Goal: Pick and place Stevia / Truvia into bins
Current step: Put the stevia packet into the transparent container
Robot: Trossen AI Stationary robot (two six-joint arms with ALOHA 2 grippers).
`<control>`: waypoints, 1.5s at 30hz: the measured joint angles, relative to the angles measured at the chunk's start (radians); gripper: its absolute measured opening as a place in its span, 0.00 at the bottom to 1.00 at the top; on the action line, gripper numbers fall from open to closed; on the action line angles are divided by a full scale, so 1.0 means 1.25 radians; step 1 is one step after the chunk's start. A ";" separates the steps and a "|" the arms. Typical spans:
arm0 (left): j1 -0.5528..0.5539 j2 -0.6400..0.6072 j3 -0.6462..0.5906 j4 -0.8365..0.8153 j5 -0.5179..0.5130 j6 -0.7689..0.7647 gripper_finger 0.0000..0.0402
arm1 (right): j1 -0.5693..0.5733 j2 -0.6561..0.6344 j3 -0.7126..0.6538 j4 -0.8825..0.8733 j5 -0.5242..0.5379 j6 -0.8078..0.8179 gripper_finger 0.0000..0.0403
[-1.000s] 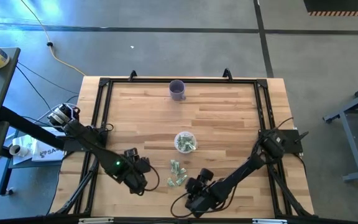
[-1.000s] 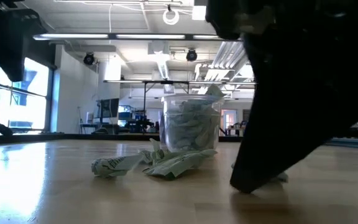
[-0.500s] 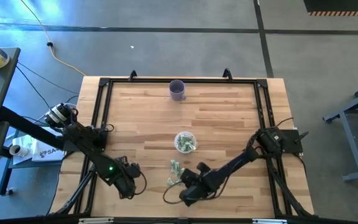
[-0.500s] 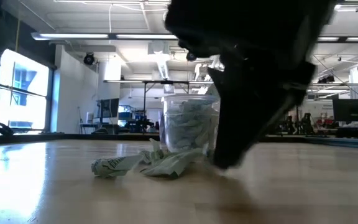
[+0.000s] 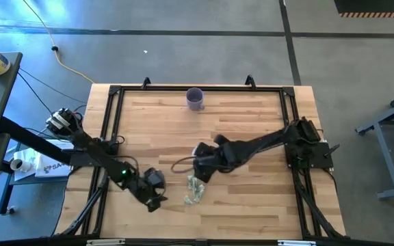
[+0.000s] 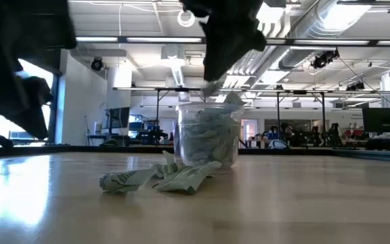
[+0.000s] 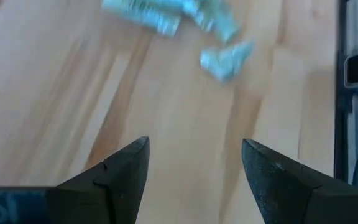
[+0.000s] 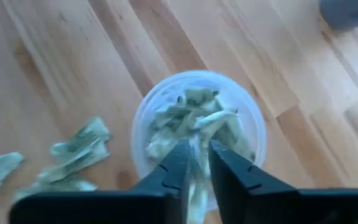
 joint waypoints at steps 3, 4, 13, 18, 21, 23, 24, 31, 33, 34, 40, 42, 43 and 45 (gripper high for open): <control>0.053 0.024 0.000 0.098 0.002 0.078 0.72 | -0.028 0.003 -0.015 0.019 -0.003 -0.078 0.20; 0.073 0.036 0.002 0.133 0.002 0.082 0.72 | -0.034 0.003 -0.015 0.023 -0.010 -0.100 0.23; 0.138 0.146 0.043 0.242 0.049 0.059 0.72 | 0.009 -0.016 -0.016 -0.101 0.004 -0.202 0.57; 0.137 0.205 0.167 0.166 0.069 0.121 0.72 | 0.103 -0.036 -0.050 -0.220 0.092 -0.188 0.68; 0.132 0.235 0.245 0.087 0.089 0.238 0.72 | 0.149 -0.062 -0.110 -0.203 0.091 -0.168 0.70; 0.130 0.249 0.287 0.031 0.111 0.326 0.72 | 0.177 -0.082 -0.162 -0.182 0.074 -0.152 0.70; 0.131 0.259 0.306 0.010 0.125 0.362 0.72 | 0.187 -0.091 -0.188 -0.165 0.063 -0.145 0.70; 0.133 0.305 0.370 -0.057 0.190 0.568 0.72 | 0.246 -0.150 -0.345 -0.058 0.005 -0.081 0.69; 0.133 0.316 0.374 -0.060 0.200 0.593 0.72 | 0.256 -0.157 -0.370 -0.045 0.006 -0.059 0.69; 0.133 0.324 0.376 -0.066 0.210 0.604 0.72 | 0.262 -0.164 -0.382 -0.039 0.011 -0.048 0.69; 0.133 0.375 0.385 -0.097 0.182 0.656 0.70 | 0.285 -0.168 -0.407 -0.021 0.045 -0.019 0.69; 0.137 0.371 0.385 -0.138 0.164 0.663 0.65 | 0.287 -0.168 -0.409 -0.021 0.052 -0.019 0.69; 0.142 0.372 0.387 -0.143 0.167 0.664 0.61 | 0.289 -0.170 -0.411 -0.020 0.054 -0.018 0.69; 0.147 0.372 0.391 -0.172 0.163 0.655 0.51 | 0.294 -0.173 -0.418 -0.024 0.042 -0.015 0.69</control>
